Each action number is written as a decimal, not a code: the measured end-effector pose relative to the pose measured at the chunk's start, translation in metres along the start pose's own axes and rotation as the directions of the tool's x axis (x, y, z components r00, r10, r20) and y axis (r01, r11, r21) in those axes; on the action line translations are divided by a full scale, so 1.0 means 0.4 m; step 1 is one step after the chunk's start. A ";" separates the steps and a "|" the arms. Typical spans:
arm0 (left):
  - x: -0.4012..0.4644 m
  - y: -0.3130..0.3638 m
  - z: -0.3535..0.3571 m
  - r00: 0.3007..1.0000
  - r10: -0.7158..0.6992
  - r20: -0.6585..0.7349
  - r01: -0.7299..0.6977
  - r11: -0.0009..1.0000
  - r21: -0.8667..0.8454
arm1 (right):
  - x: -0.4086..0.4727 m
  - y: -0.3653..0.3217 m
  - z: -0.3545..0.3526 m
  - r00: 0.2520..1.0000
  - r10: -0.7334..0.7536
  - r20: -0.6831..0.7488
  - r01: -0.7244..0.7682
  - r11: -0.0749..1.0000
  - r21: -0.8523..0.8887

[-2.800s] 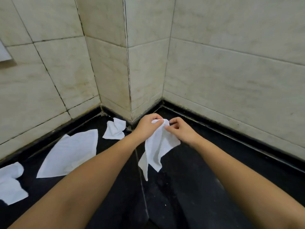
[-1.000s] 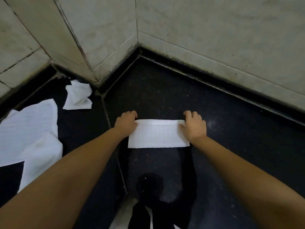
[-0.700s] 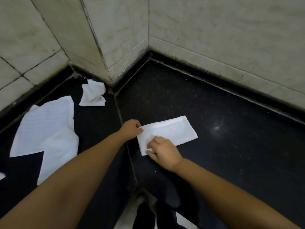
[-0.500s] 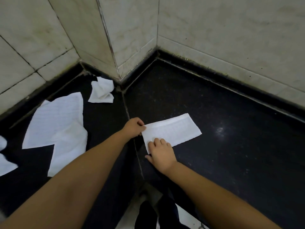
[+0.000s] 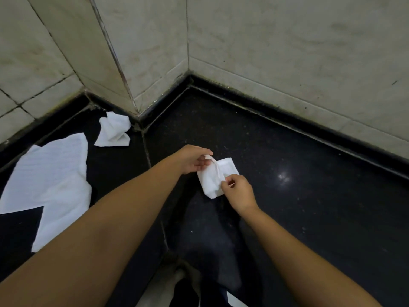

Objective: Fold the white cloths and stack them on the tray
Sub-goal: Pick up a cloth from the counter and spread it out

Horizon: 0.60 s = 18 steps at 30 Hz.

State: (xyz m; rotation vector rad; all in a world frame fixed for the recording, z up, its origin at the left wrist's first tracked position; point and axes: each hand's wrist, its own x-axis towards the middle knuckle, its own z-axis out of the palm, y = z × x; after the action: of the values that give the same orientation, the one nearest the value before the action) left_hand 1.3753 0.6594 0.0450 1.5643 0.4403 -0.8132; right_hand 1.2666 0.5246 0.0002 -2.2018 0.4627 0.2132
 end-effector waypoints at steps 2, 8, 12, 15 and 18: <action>0.019 0.016 0.052 0.999 -0.031 0.012 0.030 0.999 0.010 | 0.024 0.031 -0.038 0.999 0.037 -0.022 -0.038 0.998 -0.055; 0.063 0.013 0.163 0.994 -0.110 -0.013 0.110 0.994 0.023 | 0.073 0.102 -0.089 0.989 0.146 0.010 -0.140 0.966 -0.218; 0.077 -0.010 0.173 0.994 -0.101 -0.031 0.102 0.994 0.041 | 0.091 0.110 -0.091 0.987 0.157 0.027 -0.134 0.913 -0.386; 0.087 -0.026 0.152 0.987 0.017 -0.158 -0.005 0.997 0.075 | 0.126 0.089 -0.107 0.992 0.122 0.017 -0.112 0.947 -0.302; 0.084 -0.059 0.099 0.897 0.189 -0.400 -0.070 0.954 0.293 | 0.178 0.046 -0.112 0.994 0.105 0.039 -0.091 0.960 -0.265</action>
State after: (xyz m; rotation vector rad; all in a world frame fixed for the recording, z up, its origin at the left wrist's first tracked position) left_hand 1.3721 0.6192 0.0045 2.0188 0.5459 -0.4338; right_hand 1.3241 0.4609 -0.0072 -2.4278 0.5406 0.4051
